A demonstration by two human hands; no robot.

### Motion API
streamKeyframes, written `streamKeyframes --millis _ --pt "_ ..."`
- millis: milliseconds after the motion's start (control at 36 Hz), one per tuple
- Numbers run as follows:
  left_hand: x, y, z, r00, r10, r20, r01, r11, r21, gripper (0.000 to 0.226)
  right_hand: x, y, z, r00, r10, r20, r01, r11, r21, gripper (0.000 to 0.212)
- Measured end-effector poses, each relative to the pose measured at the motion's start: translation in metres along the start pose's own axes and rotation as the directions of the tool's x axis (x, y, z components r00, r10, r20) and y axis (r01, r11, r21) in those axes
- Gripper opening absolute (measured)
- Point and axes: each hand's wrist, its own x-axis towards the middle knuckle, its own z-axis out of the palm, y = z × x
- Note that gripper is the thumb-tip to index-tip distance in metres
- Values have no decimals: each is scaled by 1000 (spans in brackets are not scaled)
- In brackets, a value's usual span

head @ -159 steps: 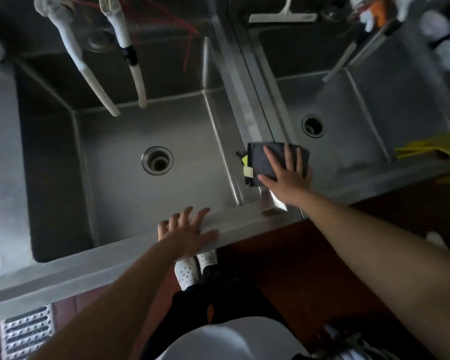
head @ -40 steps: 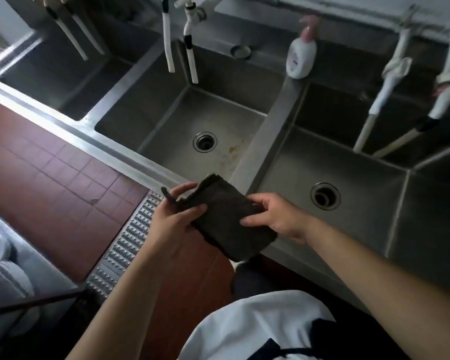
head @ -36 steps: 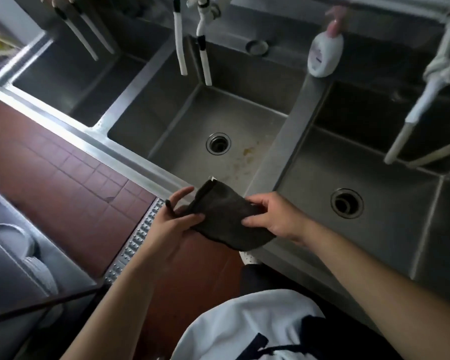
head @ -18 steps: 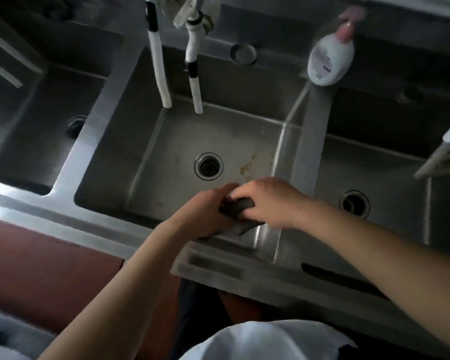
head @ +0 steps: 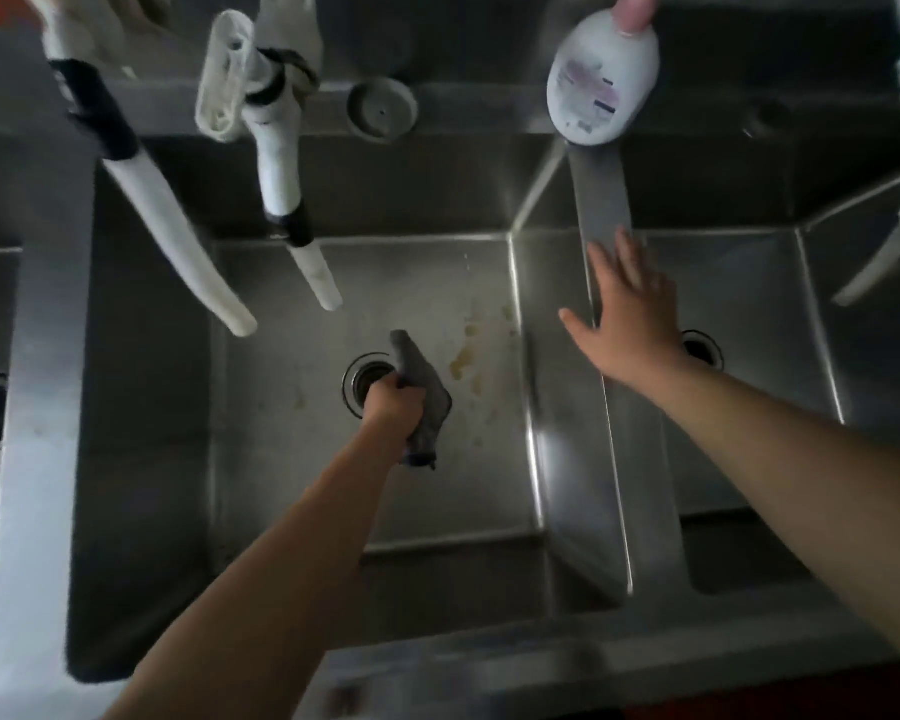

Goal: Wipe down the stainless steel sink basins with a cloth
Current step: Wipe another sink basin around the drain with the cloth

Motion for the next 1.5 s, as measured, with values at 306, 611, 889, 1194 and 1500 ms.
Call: streamKeyframes --millis 306,611,889,1194,1500 --pt "125 98 30 777 552 -303 -401 804 439 53 28 11 34 980 -1 -198 24 993 113 77" --pt "179 89 103 905 416 -88 -231 655 720 68 32 10 35 982 21 -188 1 993 116 78" --pt "194 97 134 860 481 173 -376 365 852 59 30 11 38 985 29 -169 -14 996 90 81" --pt "76 -85 117 817 336 468 -535 143 833 59 31 10 34 989 46 -139 -35 997 75 85" --pt "93 -68 122 873 351 340 -441 266 857 57 32 10 34 991 47 -123 -40 997 59 85"
